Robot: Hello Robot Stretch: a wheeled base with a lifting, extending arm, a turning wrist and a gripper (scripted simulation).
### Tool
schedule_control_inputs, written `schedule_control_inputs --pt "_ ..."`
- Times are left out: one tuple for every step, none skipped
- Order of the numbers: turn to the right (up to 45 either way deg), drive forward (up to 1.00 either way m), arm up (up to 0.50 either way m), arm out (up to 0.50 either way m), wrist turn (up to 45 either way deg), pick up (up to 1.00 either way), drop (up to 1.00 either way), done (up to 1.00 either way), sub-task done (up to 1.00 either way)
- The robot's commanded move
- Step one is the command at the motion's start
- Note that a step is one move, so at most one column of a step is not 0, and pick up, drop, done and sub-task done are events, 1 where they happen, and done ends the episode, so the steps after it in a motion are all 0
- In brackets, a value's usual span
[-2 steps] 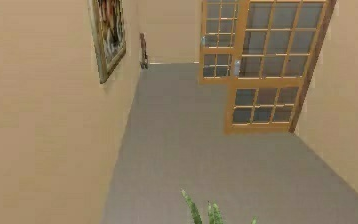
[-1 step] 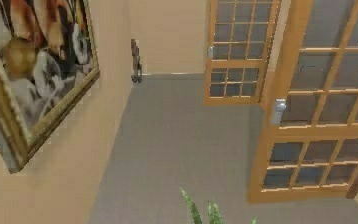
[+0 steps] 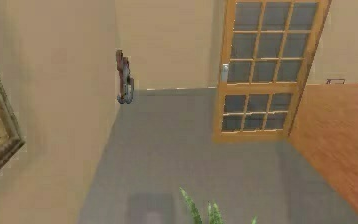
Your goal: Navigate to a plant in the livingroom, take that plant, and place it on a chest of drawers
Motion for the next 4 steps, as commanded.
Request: schedule_control_inputs --pt "0.0 0.55 0.0 0.0 0.0 0.0 0.0 0.0 0.0" --pt "45.0 0.0 0.0 0.0 0.0 0.0 0.0 0.0 0.0" --pt "15.0 0.0 0.0 0.0 0.0 0.0 0.0 0.0 0.0" --pt "0.0 0.35 0.0 0.0 0.0 0.0 0.0 0.0 0.0"
